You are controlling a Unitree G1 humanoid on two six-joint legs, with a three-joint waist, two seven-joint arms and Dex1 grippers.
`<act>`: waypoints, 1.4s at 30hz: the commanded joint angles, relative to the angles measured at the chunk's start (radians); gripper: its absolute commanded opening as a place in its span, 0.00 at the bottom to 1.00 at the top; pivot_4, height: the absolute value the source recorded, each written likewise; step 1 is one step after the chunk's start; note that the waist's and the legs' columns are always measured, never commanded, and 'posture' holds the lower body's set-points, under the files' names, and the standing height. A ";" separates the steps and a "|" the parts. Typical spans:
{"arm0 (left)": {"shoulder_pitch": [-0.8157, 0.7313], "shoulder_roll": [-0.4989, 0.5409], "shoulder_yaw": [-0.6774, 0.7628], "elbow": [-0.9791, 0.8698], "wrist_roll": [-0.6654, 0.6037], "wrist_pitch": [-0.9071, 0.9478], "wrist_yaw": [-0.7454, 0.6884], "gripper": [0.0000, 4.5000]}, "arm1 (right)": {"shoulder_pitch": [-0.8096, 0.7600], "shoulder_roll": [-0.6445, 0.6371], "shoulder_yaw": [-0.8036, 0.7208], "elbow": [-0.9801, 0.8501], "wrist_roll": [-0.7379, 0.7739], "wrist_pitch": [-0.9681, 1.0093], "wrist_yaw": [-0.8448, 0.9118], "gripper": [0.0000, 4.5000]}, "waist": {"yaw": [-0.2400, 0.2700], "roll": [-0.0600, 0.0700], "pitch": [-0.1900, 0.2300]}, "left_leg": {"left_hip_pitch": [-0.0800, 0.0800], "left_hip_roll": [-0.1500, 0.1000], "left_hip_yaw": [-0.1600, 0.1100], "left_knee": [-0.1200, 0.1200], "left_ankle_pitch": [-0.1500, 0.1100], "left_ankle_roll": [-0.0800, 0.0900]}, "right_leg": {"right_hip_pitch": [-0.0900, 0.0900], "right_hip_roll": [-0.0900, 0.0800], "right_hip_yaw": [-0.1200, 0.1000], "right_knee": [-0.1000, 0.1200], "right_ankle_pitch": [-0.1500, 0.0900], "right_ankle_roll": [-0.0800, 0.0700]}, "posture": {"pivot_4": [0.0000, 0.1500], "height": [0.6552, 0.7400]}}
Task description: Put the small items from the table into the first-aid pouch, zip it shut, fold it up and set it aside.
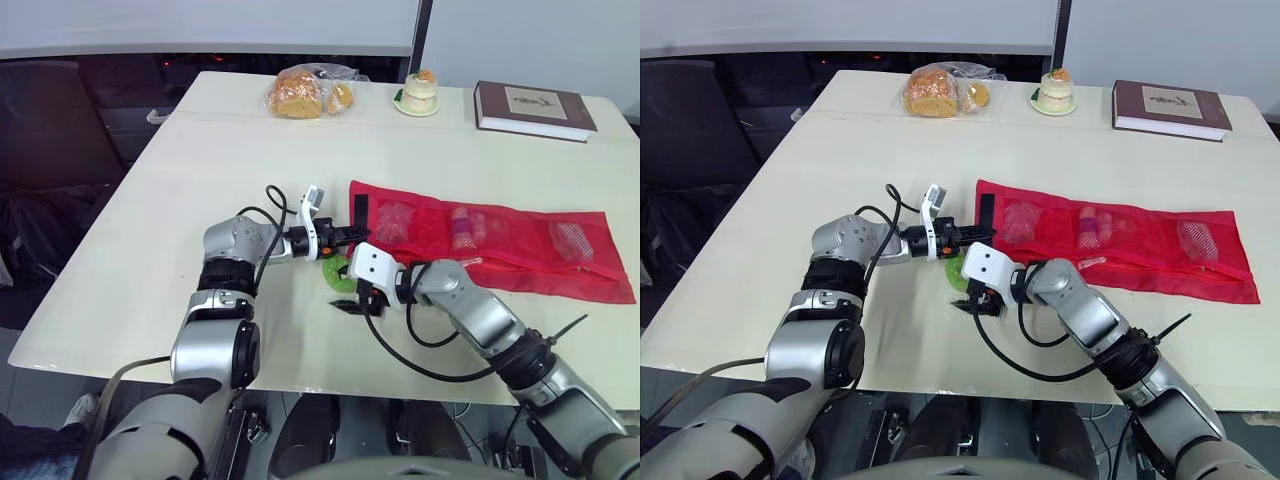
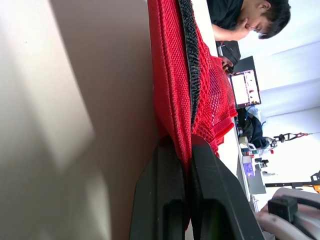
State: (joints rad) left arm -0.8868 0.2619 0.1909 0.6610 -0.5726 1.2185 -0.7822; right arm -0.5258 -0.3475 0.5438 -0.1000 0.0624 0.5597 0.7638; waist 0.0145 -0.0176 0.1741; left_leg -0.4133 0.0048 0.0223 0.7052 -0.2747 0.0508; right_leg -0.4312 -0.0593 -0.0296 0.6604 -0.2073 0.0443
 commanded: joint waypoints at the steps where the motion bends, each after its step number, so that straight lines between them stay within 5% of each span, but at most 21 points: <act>1: 0.028 0.013 -0.024 -0.028 0.000 0.003 -0.016 0.00 | 0.036 -0.034 -0.038 -0.004 -0.031 0.062 -0.035 0.27 | 0.000 0.000 0.000 | 0.000 0.000 0.000 0.000 0.000 0.000 | 0.000 0.000 0.000 0.000 0.000 0.000 | 1.00 0.87; 3: 0.037 0.021 -0.036 -0.042 -0.003 0.010 -0.033 0.00 | 0.053 -0.026 -0.074 -0.041 -0.007 0.080 -0.049 0.05 | -0.001 0.000 0.000 | 0.000 0.000 0.000 0.000 0.000 0.000 | 0.000 0.000 0.000 0.000 0.000 0.000 | 1.00 0.87; 4: 0.046 0.029 -0.051 -0.055 0.000 0.008 -0.048 0.00 | 0.066 -0.008 -0.116 -0.074 0.030 0.108 -0.061 0.03 | -0.001 0.000 0.000 | 0.000 0.000 0.000 0.000 0.000 0.000 | 0.000 0.000 0.000 0.000 0.000 0.000 | 1.00 0.87; 12: 0.074 0.115 -0.143 -0.075 0.030 -0.058 -0.160 0.00 | 0.198 -0.018 -0.406 -0.326 0.199 0.281 -0.127 0.03 | -0.003 0.000 0.000 | 0.000 0.000 0.000 -0.001 0.000 0.000 | -0.001 0.000 0.000 0.000 0.000 0.000 | 1.00 0.87; 22: 0.059 0.205 -0.240 -0.004 0.108 -0.193 -0.277 0.00 | 0.383 -0.043 -0.707 -0.428 0.284 0.335 -0.261 0.03 | -0.016 0.000 0.000 | 0.000 0.001 0.001 -0.002 -0.002 0.004 | -0.001 0.001 0.001 0.000 0.000 0.000 | 1.00 0.87; 32: 0.045 0.305 -0.284 0.092 0.191 -0.338 -0.373 0.00 | 0.508 -0.163 -1.021 -0.302 0.269 0.270 -0.336 0.03 | -0.028 0.000 0.000 | 0.000 0.002 0.001 -0.003 -0.002 0.004 | -0.002 0.003 0.002 0.000 0.000 0.000 | 1.00 0.87; 42: 0.018 0.372 -0.243 0.167 0.219 -0.393 -0.370 0.00 | 0.516 -0.183 -1.164 -0.111 0.151 0.135 -0.564 0.03 | -0.031 0.000 0.000 | 0.000 0.004 0.004 -0.004 -0.003 0.004 | -0.003 0.005 0.005 0.000 0.000 0.000 | 1.00 0.87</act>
State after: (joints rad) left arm -0.8619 0.5915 -0.0795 0.8003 -0.3916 0.8372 -1.1832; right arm -0.0026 -0.5248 -0.5723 -0.2109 0.2384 0.7314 0.2433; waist -0.0162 -0.0171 0.1741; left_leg -0.4130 0.0085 0.0260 0.7016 -0.2773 0.0551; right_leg -0.4348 -0.0546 -0.0245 0.6605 -0.2078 0.0441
